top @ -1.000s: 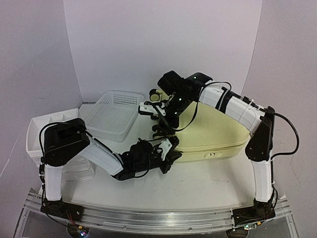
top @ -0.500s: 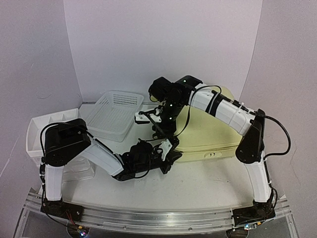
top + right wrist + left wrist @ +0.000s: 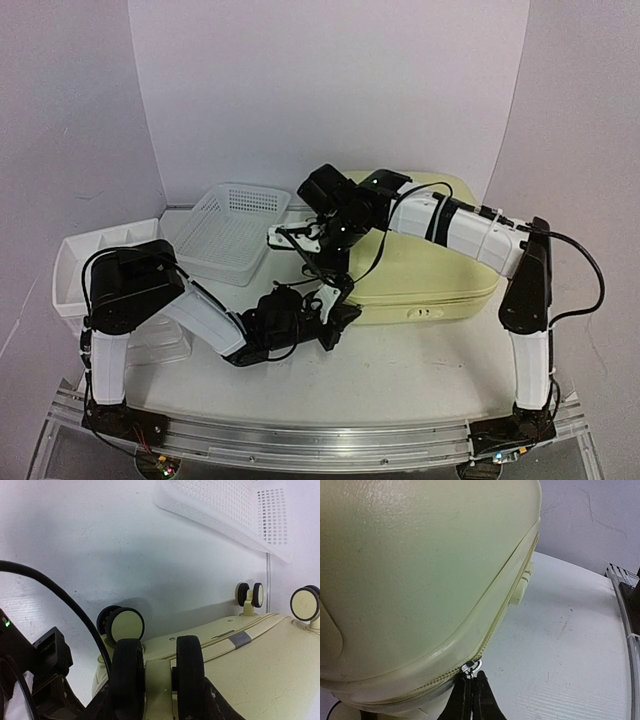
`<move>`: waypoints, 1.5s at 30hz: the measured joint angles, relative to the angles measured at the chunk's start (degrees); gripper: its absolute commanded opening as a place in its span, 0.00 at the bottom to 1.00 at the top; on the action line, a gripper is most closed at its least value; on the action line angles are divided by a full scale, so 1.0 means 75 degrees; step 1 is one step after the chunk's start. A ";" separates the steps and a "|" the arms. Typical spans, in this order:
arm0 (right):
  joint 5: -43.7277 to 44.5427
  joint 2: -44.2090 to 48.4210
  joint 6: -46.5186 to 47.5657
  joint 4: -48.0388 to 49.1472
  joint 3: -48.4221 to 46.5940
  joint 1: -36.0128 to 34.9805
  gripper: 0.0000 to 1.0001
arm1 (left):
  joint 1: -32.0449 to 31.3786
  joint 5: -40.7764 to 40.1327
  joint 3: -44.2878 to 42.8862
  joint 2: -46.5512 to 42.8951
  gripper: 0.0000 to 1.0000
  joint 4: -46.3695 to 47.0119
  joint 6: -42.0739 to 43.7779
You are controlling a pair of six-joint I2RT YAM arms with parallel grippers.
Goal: Open, take out, and arrange the luggage
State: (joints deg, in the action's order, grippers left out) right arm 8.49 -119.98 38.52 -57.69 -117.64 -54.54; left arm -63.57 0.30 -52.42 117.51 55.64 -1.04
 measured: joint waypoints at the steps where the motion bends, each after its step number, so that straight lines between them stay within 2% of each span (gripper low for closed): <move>1: 0.0015 0.0090 -0.0058 0.0274 0.0210 0.0000 0.16 | 0.0029 0.0006 0.0061 0.0000 0.00 0.0073 -0.0006; 5: 0.0029 0.0280 -0.0318 0.1107 0.0746 -0.0020 0.08 | 0.0189 0.0192 0.0364 0.0000 0.00 0.0475 -0.0044; 12: -0.0256 0.0382 -0.1020 0.1944 0.1151 -0.0003 0.01 | 0.0475 0.0740 0.0857 0.0003 0.00 0.1192 -0.0061; 20: -0.1139 0.0466 -0.0807 0.2090 0.1250 0.0373 0.00 | 0.0694 0.1008 0.1160 0.0297 0.00 0.2515 0.0685; 28: -0.1641 0.0484 -0.0737 0.2177 0.1250 0.0589 0.00 | 0.0828 0.1180 0.1026 0.0635 0.00 0.3008 0.1105; 33: -0.1853 0.0586 -0.0705 0.2570 0.1492 0.0807 0.00 | 0.1067 0.1311 0.0927 0.0691 0.00 0.3013 0.0784; 40: -0.2168 0.0898 -0.0688 0.2751 0.1923 0.1064 0.00 | 0.1632 0.1145 0.0898 0.0708 0.00 0.3051 -0.0323; 45: -0.2340 0.1011 -0.0638 0.2882 0.2113 0.1116 0.00 | 0.1658 0.1166 0.0831 0.0764 0.00 0.3051 -0.0877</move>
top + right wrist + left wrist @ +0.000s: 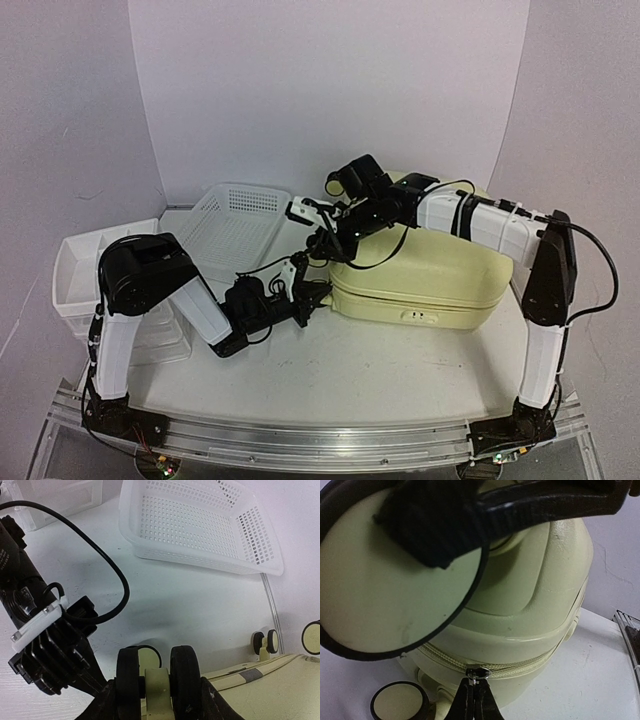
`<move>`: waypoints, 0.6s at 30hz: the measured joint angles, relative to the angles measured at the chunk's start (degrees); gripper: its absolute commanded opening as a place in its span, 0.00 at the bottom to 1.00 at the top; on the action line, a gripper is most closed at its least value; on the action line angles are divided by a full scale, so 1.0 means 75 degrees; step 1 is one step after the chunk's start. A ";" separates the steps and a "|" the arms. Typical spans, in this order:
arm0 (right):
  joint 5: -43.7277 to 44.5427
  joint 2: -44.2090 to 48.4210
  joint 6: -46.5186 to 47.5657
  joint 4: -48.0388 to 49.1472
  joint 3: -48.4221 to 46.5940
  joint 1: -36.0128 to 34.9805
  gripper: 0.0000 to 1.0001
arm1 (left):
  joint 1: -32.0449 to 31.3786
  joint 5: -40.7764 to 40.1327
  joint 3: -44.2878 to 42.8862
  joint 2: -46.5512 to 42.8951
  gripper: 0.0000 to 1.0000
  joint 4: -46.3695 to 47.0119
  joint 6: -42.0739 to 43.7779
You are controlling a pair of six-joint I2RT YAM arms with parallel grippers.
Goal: Open, take out, and arrange the luggage
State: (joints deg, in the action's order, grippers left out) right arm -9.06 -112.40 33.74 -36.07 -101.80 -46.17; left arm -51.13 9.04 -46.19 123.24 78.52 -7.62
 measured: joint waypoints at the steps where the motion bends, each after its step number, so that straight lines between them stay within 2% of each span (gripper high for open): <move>1: -0.0064 0.0032 0.0012 0.0044 0.0052 0.0020 0.00 | 0.0000 0.0000 -0.0009 0.0000 0.00 0.0000 -0.0064; 6: -0.0516 0.0140 0.0076 0.0047 0.0184 0.0154 0.00 | 0.0134 0.0385 -0.0114 0.0073 0.00 0.0000 -0.0399; 17: -0.1291 0.0146 0.0312 -0.0131 0.0181 0.0382 0.00 | 0.1046 0.2786 -0.0848 0.0539 0.00 -0.0035 -0.1533; 18: -0.1297 0.0146 0.0315 -0.0166 0.0169 0.0393 0.03 | 0.1078 0.2926 -0.0915 0.0586 0.00 -0.0032 -0.1623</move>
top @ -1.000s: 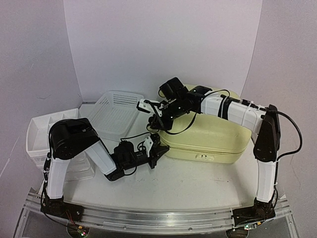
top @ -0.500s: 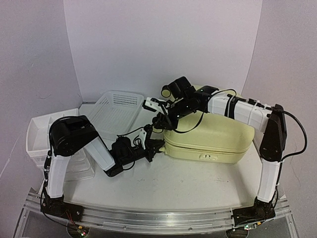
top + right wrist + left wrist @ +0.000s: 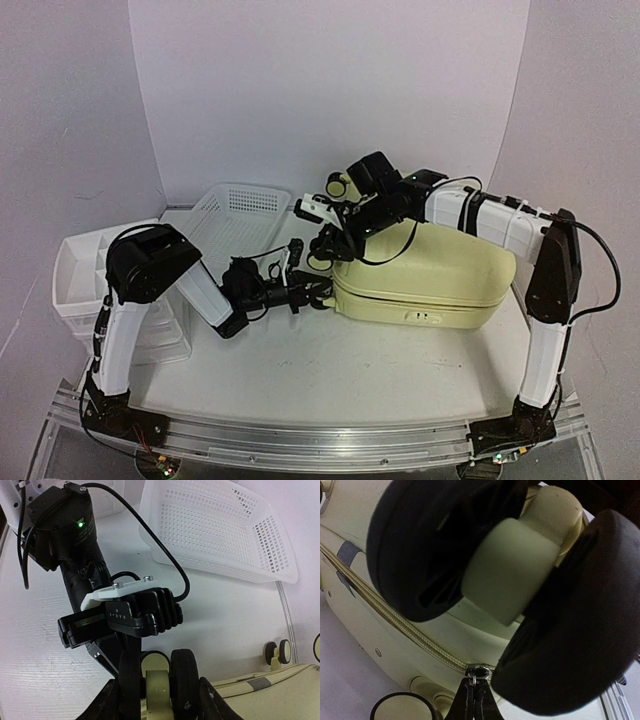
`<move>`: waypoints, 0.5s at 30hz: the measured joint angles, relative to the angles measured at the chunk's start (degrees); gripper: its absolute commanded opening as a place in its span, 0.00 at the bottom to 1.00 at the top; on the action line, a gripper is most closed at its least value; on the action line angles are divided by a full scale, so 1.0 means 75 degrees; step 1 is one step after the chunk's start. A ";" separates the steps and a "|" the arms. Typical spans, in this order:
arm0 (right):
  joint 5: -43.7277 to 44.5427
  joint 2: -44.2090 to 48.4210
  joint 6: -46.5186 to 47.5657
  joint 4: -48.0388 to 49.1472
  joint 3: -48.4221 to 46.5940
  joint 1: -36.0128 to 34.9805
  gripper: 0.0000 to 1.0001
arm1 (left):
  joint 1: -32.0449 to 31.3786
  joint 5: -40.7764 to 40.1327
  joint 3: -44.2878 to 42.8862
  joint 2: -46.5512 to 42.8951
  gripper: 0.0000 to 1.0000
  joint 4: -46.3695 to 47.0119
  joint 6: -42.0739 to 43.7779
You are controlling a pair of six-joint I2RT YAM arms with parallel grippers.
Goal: Open, take out, and arrange the luggage
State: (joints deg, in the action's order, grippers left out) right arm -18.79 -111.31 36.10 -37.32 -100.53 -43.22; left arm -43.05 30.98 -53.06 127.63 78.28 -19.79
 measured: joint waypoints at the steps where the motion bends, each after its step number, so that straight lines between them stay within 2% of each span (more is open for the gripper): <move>1: 0.0000 0.0000 0.0000 -0.0044 -0.0017 0.0012 0.03 | 0.0015 0.0079 -0.0061 0.0044 0.00 0.0006 -0.0073; 6: 0.0332 0.0000 -0.0119 -0.0289 -0.0099 0.0006 0.19 | 0.0050 0.0341 -0.0425 0.0321 0.00 0.0052 -0.0530; 11: 0.0752 -0.0020 -0.0227 -0.0463 -0.0204 -0.0047 0.44 | 0.0096 0.0577 -0.0720 0.0539 0.00 0.0111 -0.1020; 15: 0.1212 -0.0093 -0.0294 -0.0737 -0.0414 -0.0152 0.59 | 0.0125 0.0746 -0.0883 0.0597 0.00 -0.0006 -0.1180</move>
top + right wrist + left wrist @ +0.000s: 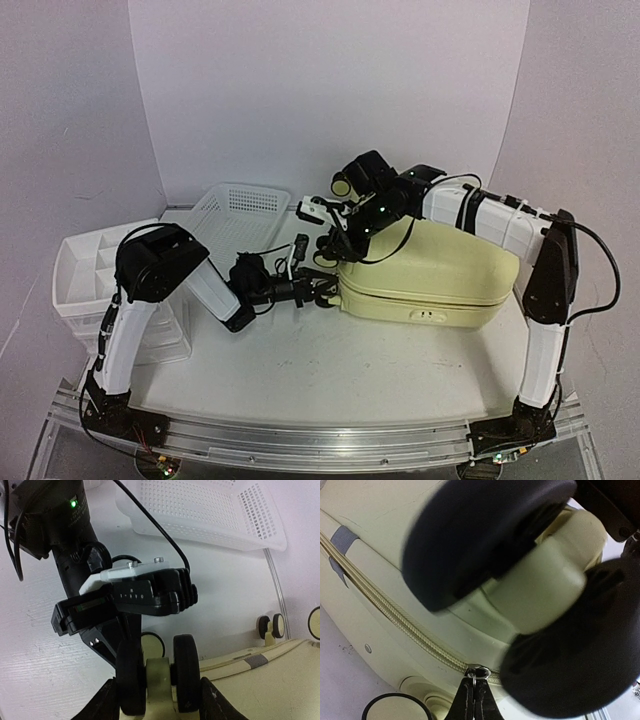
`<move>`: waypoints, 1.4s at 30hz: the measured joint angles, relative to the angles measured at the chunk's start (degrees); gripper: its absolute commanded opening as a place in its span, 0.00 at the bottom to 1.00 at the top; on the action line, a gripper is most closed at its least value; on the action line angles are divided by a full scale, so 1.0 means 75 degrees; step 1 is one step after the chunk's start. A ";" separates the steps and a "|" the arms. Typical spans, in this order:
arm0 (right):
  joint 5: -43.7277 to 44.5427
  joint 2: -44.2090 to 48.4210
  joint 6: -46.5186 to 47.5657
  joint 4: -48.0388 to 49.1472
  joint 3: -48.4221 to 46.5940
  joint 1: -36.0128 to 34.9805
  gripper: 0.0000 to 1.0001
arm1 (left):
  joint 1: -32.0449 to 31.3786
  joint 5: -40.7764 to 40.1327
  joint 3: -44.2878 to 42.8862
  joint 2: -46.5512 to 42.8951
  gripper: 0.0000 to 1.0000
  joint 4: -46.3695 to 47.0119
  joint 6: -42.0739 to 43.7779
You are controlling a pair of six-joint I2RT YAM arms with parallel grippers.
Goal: Open, take out, and arrange the luggage
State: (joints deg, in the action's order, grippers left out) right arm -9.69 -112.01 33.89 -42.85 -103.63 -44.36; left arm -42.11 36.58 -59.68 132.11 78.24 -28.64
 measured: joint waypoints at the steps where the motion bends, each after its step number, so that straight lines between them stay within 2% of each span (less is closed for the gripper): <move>1: 0.0216 -0.0023 -0.0038 -0.0198 -0.0087 -0.0023 0.62 | 0.0023 0.0050 -0.0055 0.0000 0.00 -0.0108 -0.0012; 3: 0.0612 -0.0041 -0.0119 -0.0504 -0.0297 -0.0061 0.67 | 0.0093 0.0122 -0.0169 0.0000 0.00 -0.0283 -0.0047; 7: 0.1326 -0.0224 -0.0143 -0.0938 -0.0772 -0.0157 0.70 | 0.0195 0.0041 -0.0300 0.0000 0.00 -0.0507 -0.0134; 14: 0.1614 -0.0863 -0.0166 -0.1294 -0.1469 -0.0364 0.90 | 0.0216 0.0020 -0.0300 0.0000 0.00 -0.0539 -0.0201; 18: 0.1609 -0.1271 -0.0271 -0.1489 -0.1947 -0.0385 0.91 | 0.0213 0.0009 -0.0300 0.0000 0.00 -0.0554 -0.0201; 21: 0.1614 -0.1591 -0.0280 -0.1533 -0.2279 -0.0399 0.88 | 0.0198 -0.0023 -0.0300 0.0000 0.00 -0.0557 -0.0198; 27: 0.1501 -0.2052 -0.0210 -0.1918 -0.2929 -0.0425 0.66 | 0.0192 -0.0038 -0.0297 0.0000 0.00 -0.0562 -0.0181; 36: 0.1183 -0.2122 0.0105 -0.2043 -0.3095 -0.0341 0.16 | 0.0195 -0.0017 -0.0297 0.0000 0.00 -0.0577 -0.0023; 40: 0.1052 -0.1900 0.0189 -0.1877 -0.2769 -0.0318 0.00 | 0.0224 0.0236 -0.0411 0.0026 0.00 -0.0650 0.0055; 42: 0.0886 -0.1740 0.0283 -0.1848 -0.2532 -0.0291 0.00 | 0.0227 0.0472 -0.0504 0.0070 0.00 -0.0679 0.0108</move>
State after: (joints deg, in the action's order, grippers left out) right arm -3.05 -125.05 36.01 -56.71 -122.63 -46.54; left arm -40.40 40.12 -63.46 132.64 73.14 -27.83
